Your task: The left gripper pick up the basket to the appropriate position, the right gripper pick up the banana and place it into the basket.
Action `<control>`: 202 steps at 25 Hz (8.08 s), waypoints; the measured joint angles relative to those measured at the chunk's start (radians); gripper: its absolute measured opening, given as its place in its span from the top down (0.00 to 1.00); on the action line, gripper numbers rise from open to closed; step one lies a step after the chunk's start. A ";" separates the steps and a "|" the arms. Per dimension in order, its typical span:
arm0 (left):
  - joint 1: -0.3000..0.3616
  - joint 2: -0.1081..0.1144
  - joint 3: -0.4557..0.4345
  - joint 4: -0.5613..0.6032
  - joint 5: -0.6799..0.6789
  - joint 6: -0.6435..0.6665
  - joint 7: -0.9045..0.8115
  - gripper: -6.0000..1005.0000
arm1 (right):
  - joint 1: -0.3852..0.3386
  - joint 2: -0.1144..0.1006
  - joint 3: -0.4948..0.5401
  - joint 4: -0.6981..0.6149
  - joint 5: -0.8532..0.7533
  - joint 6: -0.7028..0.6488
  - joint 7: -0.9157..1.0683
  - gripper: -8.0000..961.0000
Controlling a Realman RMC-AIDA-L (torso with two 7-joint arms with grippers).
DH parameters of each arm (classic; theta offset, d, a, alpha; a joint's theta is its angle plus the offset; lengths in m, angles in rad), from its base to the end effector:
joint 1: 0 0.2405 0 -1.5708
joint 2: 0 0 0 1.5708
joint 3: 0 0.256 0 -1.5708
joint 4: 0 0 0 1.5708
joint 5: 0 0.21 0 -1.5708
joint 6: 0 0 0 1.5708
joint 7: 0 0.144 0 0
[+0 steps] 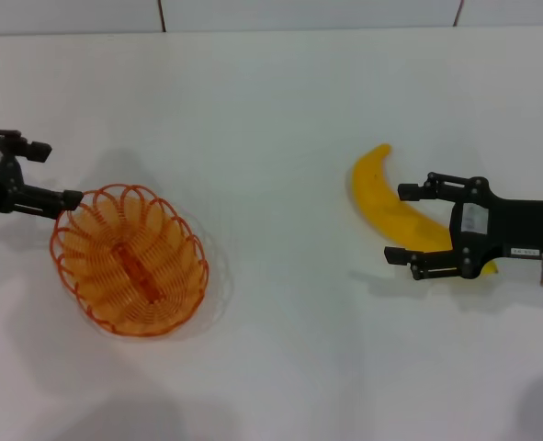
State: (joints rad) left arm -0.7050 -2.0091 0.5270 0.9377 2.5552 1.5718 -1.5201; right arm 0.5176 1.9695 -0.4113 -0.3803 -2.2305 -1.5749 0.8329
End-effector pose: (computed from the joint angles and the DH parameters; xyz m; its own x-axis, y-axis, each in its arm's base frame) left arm -0.2667 0.3822 0.0787 0.9424 0.3311 0.0470 0.3232 -0.8659 -0.3818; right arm 0.3196 0.3000 0.0074 0.9073 -0.0950 -0.4097 -0.2341 -0.9234 -0.3043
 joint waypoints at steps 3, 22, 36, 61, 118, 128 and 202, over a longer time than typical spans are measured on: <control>-0.009 -0.029 0.033 0.054 0.034 -0.002 0.044 0.11 | 0.009 0.001 -0.010 0.000 0.000 0.000 0.001 0.08; -0.080 -0.034 0.291 -0.100 0.039 -0.191 -0.006 0.18 | 0.022 0.003 -0.021 0.000 0.008 0.000 0.015 0.09; -0.098 -0.032 0.315 -0.100 0.054 -0.193 -0.075 0.36 | 0.022 0.003 -0.021 0.000 0.008 -0.006 0.015 0.10; -0.099 -0.034 0.322 -0.109 0.070 -0.205 -0.098 0.97 | 0.022 0.003 -0.015 0.000 0.008 -0.008 0.015 0.11; -0.160 -0.034 0.336 -0.272 -0.100 -0.247 -0.531 0.96 | 0.016 0.003 -0.014 0.000 0.037 -0.010 0.015 0.14; -0.173 -0.033 0.347 -0.290 -0.085 -0.279 -0.536 0.96 | 0.018 0.003 -0.014 0.000 0.037 -0.010 0.015 0.14; 0.368 -0.032 0.358 -0.410 -0.765 -0.130 0.607 0.18 | -0.003 0.039 -0.116 -0.005 0.092 0.245 0.247 0.17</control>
State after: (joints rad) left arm -0.3373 -2.0406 0.8851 0.5277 1.7906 1.4414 -0.9129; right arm 0.5142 2.0086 -0.5270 -0.3852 -2.1384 -1.3300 1.0798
